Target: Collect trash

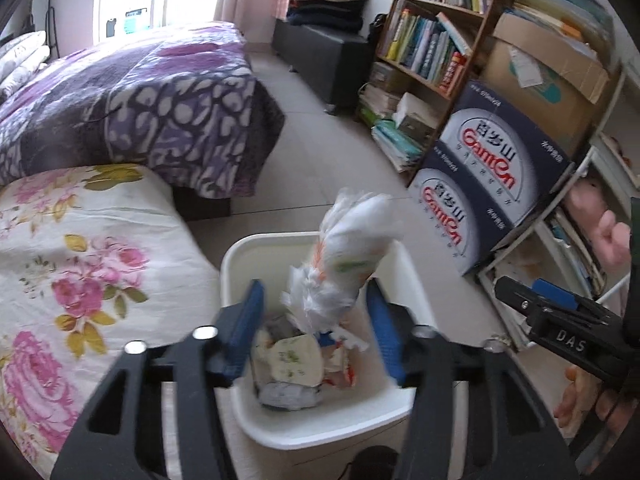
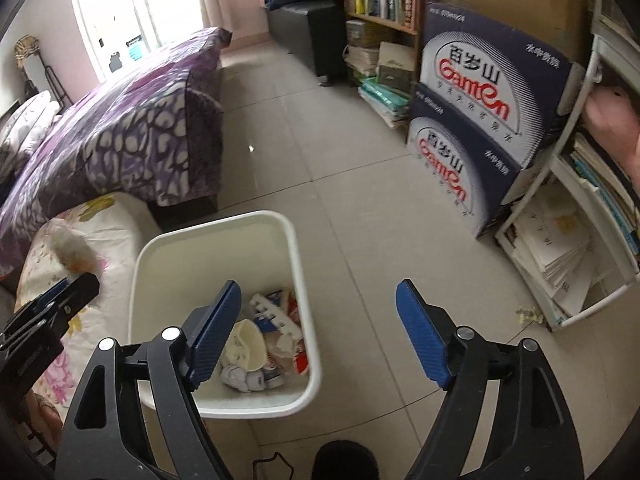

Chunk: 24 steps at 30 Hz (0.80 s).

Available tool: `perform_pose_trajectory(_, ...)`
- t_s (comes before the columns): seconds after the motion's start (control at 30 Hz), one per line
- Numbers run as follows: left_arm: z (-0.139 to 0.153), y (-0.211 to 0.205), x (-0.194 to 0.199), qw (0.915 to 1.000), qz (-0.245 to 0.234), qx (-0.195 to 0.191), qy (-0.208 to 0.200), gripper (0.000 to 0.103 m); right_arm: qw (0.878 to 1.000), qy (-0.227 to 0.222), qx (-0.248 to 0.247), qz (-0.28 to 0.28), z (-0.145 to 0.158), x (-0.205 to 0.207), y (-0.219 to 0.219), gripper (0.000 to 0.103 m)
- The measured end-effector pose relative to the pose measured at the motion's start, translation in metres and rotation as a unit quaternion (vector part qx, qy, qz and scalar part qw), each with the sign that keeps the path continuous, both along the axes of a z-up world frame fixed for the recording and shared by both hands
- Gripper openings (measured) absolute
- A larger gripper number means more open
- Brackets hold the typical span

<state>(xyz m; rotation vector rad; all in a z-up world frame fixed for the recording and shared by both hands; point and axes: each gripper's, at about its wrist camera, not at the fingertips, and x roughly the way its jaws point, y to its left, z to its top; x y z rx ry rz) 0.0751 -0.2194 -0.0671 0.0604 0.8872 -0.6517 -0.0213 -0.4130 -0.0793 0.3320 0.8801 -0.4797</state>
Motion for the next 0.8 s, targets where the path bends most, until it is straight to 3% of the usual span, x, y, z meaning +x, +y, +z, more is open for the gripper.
perform_pose_trajectory(0.2, 0.013, 0.005, -0.015, 0.9993, 0.005, 0.016, -0.035, 0.069, 0.998, -0.026, -0.056, -0.009, 0.016, -0.014, 0.010, 0.086)
perform_pose_trajectory(0.27, 0.018, 0.012, -0.022, 0.9976, 0.021, 0.030, -0.059, 0.075, 0.996, -0.042, -0.083, -0.013, 0.024, -0.020, 0.020, 0.094)
perform_pose_trajectory(0.33, 0.024, 0.022, -0.032, 0.9937, 0.044, 0.048, -0.092, 0.086, 0.992, -0.062, -0.112, -0.017, 0.031, -0.029, 0.033, 0.096)
perform_pose_trajectory(0.47, 0.034, 0.048, -0.055, 0.9821, 0.097, 0.063, -0.149, 0.094, 0.984, -0.085, -0.155, -0.015, 0.035, -0.046, 0.064, 0.096)
perform_pose_trajectory(0.67, 0.033, 0.087, -0.087, 0.9631, 0.177, 0.074, -0.189, 0.096, 0.987, -0.107, -0.123, -0.002, 0.025, -0.064, 0.092, 0.096)
perform_pose_trajectory(0.8, 0.024, 0.108, -0.096, 0.9608, 0.203, 0.073, -0.175, 0.096, 0.987, -0.106, -0.123, 0.013, 0.017, -0.067, 0.115, 0.096)
